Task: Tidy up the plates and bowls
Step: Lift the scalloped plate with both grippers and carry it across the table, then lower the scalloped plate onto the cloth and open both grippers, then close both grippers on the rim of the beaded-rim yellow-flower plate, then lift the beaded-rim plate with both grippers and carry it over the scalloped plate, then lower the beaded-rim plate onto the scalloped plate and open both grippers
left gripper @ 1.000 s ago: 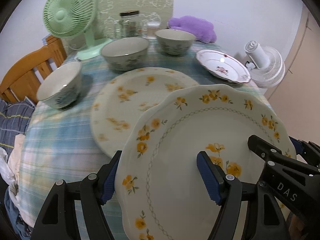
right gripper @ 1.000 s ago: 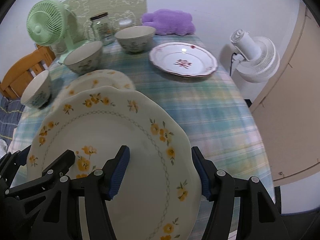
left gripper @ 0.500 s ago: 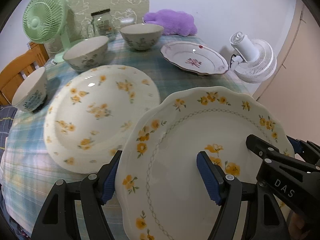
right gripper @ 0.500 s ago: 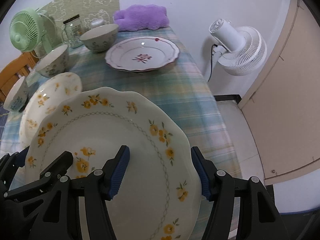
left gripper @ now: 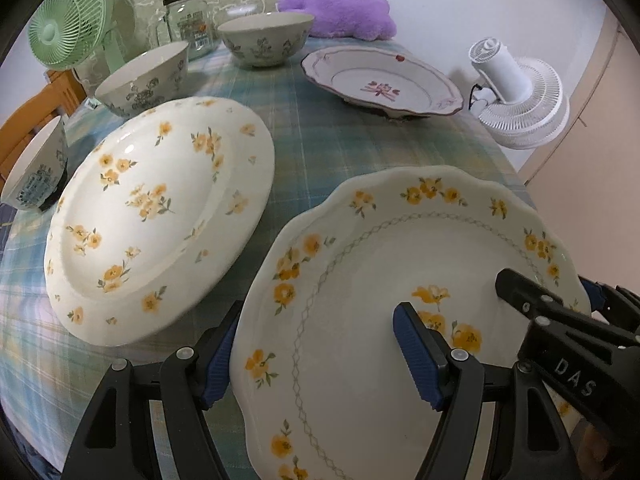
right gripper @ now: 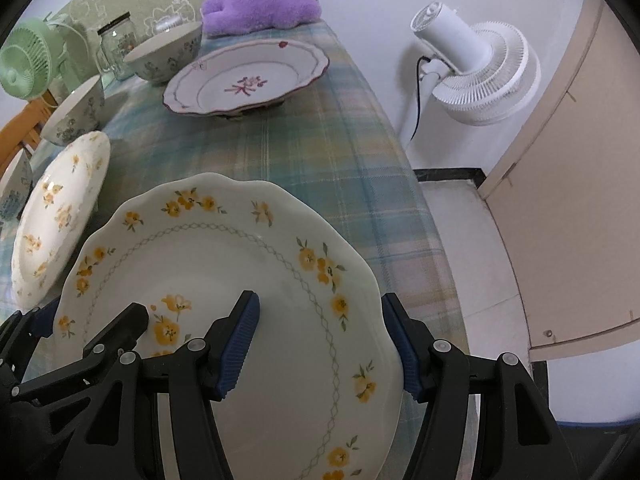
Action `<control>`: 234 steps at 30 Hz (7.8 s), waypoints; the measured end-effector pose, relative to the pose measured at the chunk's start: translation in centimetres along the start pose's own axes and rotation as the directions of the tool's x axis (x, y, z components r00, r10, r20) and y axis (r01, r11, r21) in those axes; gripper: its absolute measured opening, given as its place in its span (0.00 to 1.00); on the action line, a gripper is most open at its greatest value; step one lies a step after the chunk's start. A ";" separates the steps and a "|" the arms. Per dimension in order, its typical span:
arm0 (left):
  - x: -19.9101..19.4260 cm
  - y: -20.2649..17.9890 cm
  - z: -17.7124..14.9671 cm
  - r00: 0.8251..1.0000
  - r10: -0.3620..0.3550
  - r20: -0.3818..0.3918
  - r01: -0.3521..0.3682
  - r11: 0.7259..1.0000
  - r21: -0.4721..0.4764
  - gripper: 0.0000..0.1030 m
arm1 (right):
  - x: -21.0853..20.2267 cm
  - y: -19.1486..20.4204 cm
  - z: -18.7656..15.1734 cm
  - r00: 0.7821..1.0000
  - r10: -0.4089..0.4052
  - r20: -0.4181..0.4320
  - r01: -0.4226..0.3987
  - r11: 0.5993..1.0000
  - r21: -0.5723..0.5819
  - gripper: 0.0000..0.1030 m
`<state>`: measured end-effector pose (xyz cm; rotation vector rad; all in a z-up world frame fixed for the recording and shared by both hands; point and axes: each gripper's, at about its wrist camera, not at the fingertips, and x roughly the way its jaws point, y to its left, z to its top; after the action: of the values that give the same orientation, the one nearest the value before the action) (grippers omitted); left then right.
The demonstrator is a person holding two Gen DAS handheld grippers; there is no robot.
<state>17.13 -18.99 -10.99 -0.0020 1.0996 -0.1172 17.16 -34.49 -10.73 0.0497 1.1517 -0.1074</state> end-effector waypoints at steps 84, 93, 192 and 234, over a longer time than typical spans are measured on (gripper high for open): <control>2.1 18.9 6.7 0.996 0.077 -0.034 -0.076 0.997 0.028 0.86 | 3.5 21.5 7.3 0.997 0.070 0.023 -0.070 0.997 -0.023 0.79; 0.3 21.6 4.6 0.996 0.065 -0.063 -0.063 0.998 0.028 0.86 | 2.0 23.5 4.6 0.994 0.108 -0.013 -0.109 0.993 -0.036 0.74; -5.1 0.7 1.4 0.999 -0.052 0.003 0.052 0.999 0.009 0.76 | -5.7 2.0 -0.7 0.996 0.015 0.084 -0.017 1.000 0.023 0.55; -2.1 -2.8 1.2 0.997 0.061 -0.047 -0.061 0.998 0.022 0.80 | -3.1 -3.6 -1.1 0.999 0.029 0.024 -0.029 0.999 0.024 0.35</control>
<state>17.00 -21.63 -8.37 0.0531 1.1446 -0.0741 14.52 -37.74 -8.24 0.0865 1.1252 -0.0959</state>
